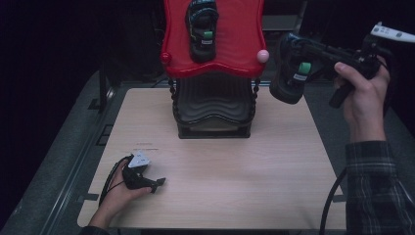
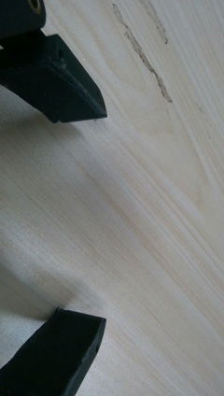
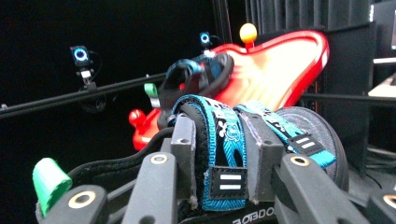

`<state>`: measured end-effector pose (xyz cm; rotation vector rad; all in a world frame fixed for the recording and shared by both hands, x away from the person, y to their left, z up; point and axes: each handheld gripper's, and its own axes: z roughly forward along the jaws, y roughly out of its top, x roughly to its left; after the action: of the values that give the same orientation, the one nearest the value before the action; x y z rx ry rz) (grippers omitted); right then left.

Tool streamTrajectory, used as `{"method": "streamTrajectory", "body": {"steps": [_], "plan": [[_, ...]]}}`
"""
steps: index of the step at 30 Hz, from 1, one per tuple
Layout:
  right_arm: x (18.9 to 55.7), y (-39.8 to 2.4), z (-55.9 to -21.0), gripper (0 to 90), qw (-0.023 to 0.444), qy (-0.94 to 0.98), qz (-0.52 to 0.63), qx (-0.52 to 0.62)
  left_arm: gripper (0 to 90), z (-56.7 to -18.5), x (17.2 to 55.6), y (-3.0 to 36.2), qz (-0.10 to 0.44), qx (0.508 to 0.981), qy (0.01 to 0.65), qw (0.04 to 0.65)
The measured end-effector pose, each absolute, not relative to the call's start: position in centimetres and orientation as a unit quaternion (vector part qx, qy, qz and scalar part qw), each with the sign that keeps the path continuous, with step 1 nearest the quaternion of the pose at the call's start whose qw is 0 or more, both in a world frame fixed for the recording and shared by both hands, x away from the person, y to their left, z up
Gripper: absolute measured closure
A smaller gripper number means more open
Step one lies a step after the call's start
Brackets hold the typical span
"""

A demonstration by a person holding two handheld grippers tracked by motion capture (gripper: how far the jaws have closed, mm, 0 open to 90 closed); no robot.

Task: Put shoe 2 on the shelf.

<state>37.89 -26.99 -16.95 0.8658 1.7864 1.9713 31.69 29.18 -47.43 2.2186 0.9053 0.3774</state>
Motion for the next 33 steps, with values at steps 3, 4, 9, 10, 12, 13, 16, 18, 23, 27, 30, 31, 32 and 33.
{"method": "streamTrajectory", "body": {"steps": [3, 4, 9, 10, 12, 13, 16, 18, 23, 27, 30, 31, 32, 33], "plan": [[38.7, -26.4, -15.5, 68.0, 0.171, 0.627, 0.701, 0.294, 1.4, -47.4, 31.7, 29.2, 0.146, 0.857, 0.349, 0.350], [38.9, -26.1, -15.2, 68.0, 0.171, 0.627, 0.702, 0.291, 1.4, -47.4, 31.7, 29.2, 0.146, 0.857, 0.349, 0.350], [40.5, -24.4, -13.5, 68.1, 0.167, 0.633, 0.705, 0.274, 1.4, -47.4, 31.7, 29.2, 0.146, 0.857, 0.349, 0.350], [40.9, -24.1, -13.2, 68.0, 0.167, 0.634, 0.705, 0.270, 1.4, -47.4, 31.7, 29.2, 0.146, 0.857, 0.349, 0.350], [41.8, -23.2, -12.6, 68.1, 0.165, 0.637, 0.705, 0.265, 1.4, -47.4, 31.7, 29.2, 0.146, 0.857, 0.350, 0.350], [42.2, -22.9, -12.3, 68.1, 0.165, 0.638, 0.705, 0.263, 1.4, -47.4, 31.7, 29.2, 0.146, 0.857, 0.350, 0.350], [43.6, -21.7, -11.7, 68.0, 0.161, 0.642, 0.705, 0.255, 1.4, -47.4, 31.7, 29.2, 0.146, 0.857, 0.349, 0.350], [44.5, -21.0, -11.3, 68.0, 0.162, 0.649, 0.701, 0.249, 1.4, -47.4, 31.7, 29.2, 0.146, 0.858, 0.348, 0.349], [47.4, -18.9, -10.8, 68.0, 0.164, 0.667, 0.686, 0.241, 1.4, -47.4, 31.7, 29.2, 0.145, 0.858, 0.348, 0.349], [49.4, -17.7, -10.8, 68.0, 0.162, 0.672, 0.681, 0.243, 1.4, -47.4, 31.7, 29.2, 0.145, 0.857, 0.349, 0.350], [50.8, -17.0, -11.2, 68.0, 0.158, 0.674, 0.678, 0.245, 1.4, -47.4, 31.7, 29.2, 0.145, 0.857, 0.349, 0.350], [51.1, -16.8, -11.3, 68.0, 0.160, 0.675, 0.677, 0.246, 1.4, -47.4, 31.7, 29.2, 0.145, 0.857, 0.349, 0.350], [51.5, -16.7, -11.4, 68.0, 0.158, 0.676, 0.676, 0.247, 1.4, -47.4, 31.7, 29.2, 0.146, 0.857, 0.349, 0.350], [52.0, -16.5, -11.6, 68.0, 0.158, 0.679, 0.672, 0.249, 1.4, -47.4, 31.6, 29.2, 0.146, 0.856, 0.350, 0.351]]}}
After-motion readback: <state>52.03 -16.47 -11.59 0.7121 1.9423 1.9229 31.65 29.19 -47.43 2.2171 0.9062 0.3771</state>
